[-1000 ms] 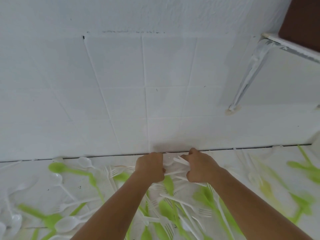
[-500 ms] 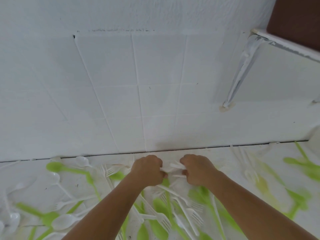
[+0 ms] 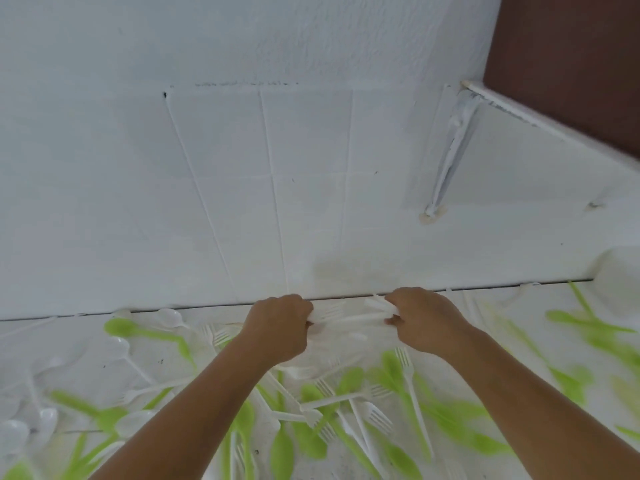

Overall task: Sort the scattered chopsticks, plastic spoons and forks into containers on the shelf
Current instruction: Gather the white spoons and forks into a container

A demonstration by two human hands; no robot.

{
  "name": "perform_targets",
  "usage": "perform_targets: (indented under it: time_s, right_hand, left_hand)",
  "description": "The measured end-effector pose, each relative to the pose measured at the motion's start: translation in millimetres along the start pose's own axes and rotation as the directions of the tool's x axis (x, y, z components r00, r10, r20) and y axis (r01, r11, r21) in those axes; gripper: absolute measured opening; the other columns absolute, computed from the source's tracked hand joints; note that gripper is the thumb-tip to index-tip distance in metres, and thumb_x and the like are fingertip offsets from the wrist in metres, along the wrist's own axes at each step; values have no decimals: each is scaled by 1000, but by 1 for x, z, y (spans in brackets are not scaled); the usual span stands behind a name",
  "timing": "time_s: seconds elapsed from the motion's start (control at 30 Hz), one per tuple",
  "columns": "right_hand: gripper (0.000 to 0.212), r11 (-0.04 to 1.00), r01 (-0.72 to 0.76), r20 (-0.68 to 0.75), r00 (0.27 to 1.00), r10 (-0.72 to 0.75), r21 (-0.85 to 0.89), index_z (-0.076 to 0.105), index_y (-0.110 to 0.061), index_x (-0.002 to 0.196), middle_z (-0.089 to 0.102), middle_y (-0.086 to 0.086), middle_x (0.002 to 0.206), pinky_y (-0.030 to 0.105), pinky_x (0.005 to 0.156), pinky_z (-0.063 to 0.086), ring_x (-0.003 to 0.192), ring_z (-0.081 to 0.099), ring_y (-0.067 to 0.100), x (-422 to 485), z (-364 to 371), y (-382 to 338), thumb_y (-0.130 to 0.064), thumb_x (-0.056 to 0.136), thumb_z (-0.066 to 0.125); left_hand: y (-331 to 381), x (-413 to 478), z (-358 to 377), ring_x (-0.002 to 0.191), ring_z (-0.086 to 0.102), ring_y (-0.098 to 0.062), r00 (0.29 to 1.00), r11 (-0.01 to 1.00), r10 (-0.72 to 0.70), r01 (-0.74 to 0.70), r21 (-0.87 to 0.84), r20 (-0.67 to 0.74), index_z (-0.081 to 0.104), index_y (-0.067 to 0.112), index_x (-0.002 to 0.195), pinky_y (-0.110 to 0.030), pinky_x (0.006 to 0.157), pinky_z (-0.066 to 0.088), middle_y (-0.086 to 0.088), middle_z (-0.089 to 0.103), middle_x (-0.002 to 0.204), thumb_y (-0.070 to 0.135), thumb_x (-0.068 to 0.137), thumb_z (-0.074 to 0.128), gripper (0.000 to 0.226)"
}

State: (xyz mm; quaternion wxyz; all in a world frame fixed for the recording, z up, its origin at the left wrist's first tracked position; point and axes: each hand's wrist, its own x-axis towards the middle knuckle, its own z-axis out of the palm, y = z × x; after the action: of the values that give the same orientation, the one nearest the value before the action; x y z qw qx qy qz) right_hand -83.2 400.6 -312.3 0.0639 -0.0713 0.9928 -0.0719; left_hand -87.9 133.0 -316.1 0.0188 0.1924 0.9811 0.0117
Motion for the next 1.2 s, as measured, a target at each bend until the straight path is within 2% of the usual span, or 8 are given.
perform_targets:
  time_s: [0.13, 0.27, 0.43, 0.63, 0.73, 0.87, 1.07, 1.2]
  right_hand:
    - [3, 996, -28, -45, 998, 32, 86, 59, -32, 99, 64, -9, 92, 36, 74, 48, 89, 63, 21, -36, -26, 2, -34, 100, 57]
    - [22, 931, -88, -94, 987, 129, 353, 51, -29, 81, 67, -5, 80, 34, 71, 49, 78, 63, 18, -87, -45, 0, -35, 101, 58]
    - [31, 620, -87, -73, 971, 228, 780, 67, -4, 75, 63, 0, 66, 25, 51, 34, 48, 44, 12, -157, -79, -6, -20, 101, 63]
    - [25, 269, 17, -37, 997, 67, 963, 62, 8, 81, 54, 16, 74, 22, 48, 21, 53, 21, 17, -239, -84, -27, -8, 100, 62]
    - [20, 512, -62, -22, 987, 156, 857, 68, -7, 81, 61, 6, 70, 28, 53, 30, 48, 38, 19, -257, -68, -32, -19, 97, 65]
    - [6, 915, -169, -46, 979, 199, 367, 61, -19, 95, 66, 4, 84, 38, 71, 53, 77, 63, 27, -249, -23, -32, -23, 98, 58]
    - [10, 979, -179, 153, 975, 163, 98, 63, -23, 103, 57, -2, 85, 33, 66, 43, 81, 60, 27, -223, 25, -51, -26, 98, 54]
    - [9, 959, -205, -16, 977, 212, 194, 65, -21, 91, 60, 0, 80, 33, 60, 42, 75, 61, 29, -232, 28, -49, -17, 93, 57]
  left_hand:
    - [-4, -20, -35, 91, 64, -25, 995, 999, -44, 41, -33, -89, 52, 27, 95, -31, 70, 37, 6, 54, 95, 31, 99, 48, 8]
    - [-2, -57, -72, 78, 58, -25, 978, 983, -119, 92, -160, -172, 44, 23, 83, -34, 68, 40, 6, 51, 84, 28, 98, 50, 17]
    - [4, -129, -119, 75, 57, -22, 963, 850, -234, 135, -509, -135, 52, 19, 75, -35, 68, 44, 4, 58, 75, 20, 100, 53, 25]
    - [47, -244, -122, 73, 57, 0, 979, 621, -199, 102, -777, -31, 68, 18, 90, -14, 69, 42, 4, 68, 84, 26, 106, 53, 23]
    - [61, -276, -96, 77, 58, -4, 984, 533, -173, 129, -836, 41, 69, 17, 96, -20, 73, 44, 0, 67, 90, 24, 108, 52, 21]
    - [74, -286, -65, 56, 45, -2, 970, 344, -168, 227, -911, 179, 65, 11, 99, -19, 55, 35, 15, 50, 65, 29, 109, 50, 26]
    - [87, -282, -44, 50, 31, -11, 946, -23, -112, 305, -952, 305, 72, 14, 103, -21, 45, 27, 2, 40, 63, 20, 107, 53, 20]
    - [91, -290, -24, 47, 34, -13, 914, -294, -33, 378, -878, 404, 70, 3, 105, -23, 39, 28, -8, 47, 68, 7, 103, 54, 17]
